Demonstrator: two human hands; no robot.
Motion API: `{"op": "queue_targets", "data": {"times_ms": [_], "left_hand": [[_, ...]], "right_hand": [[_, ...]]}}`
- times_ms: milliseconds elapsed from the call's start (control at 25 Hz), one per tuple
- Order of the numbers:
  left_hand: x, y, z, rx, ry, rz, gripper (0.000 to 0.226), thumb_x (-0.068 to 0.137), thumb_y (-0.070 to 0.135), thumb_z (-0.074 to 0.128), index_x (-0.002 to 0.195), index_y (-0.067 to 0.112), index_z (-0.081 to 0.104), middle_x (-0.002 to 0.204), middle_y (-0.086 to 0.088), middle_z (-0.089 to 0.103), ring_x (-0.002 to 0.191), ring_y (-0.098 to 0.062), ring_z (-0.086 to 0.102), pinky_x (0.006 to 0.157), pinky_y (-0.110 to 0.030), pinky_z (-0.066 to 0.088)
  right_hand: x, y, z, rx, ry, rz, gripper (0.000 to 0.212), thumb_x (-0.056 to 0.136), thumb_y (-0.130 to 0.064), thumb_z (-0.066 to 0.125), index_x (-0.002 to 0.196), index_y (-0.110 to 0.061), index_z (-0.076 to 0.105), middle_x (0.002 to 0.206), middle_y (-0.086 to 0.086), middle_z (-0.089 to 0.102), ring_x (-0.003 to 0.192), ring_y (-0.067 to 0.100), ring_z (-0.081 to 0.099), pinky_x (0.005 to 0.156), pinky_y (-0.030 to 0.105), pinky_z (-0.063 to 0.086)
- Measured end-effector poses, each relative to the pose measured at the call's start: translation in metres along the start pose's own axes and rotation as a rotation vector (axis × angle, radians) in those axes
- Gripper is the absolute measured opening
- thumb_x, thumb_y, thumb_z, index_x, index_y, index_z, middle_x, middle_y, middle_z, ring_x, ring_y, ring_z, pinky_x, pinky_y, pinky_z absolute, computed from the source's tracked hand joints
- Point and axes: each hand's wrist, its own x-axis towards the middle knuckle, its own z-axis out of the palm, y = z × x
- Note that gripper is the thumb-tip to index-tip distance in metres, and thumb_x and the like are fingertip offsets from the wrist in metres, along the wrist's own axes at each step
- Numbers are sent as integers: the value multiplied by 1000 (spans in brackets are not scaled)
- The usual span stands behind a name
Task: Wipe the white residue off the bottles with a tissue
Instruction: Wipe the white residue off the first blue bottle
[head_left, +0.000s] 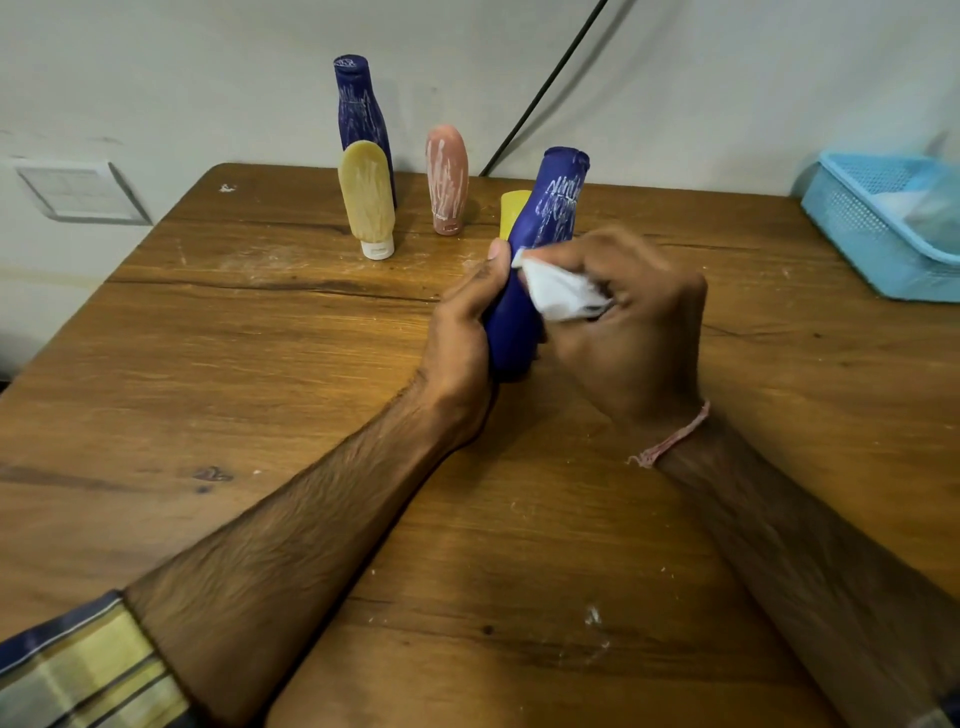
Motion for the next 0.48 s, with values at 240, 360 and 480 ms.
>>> {"op": "queue_targets", "data": {"times_ms": [240,360,480], "left_hand": [[1,-2,-2,169,10,48,58,98,53,42,126,5,59,105,-21,65,84,-33,58,61,-35,46],[0,-3,-1,237,12,73,56,99,54,41,124,8,60,99,-16,66,82,-32,58,59,-35,46],[-1,-3,0,248,26,73,55,99,54,40,123,9,59,98,-17,67,81,-31,59,60,-36,47]], "right_hand": [[11,6,-10,-40,15,5,20,85,-19,78,98,-4,76,92,12,74,80,20,67,66,34,56],[17,9,-13,-43,49,60,19,85,-21,78,96,-6,75,90,10,73,79,18,66,64,33,56],[17,9,-15,-34,-27,-5,21,84,-19,78,99,-4,76,94,12,74,82,19,68,70,27,56]]}}
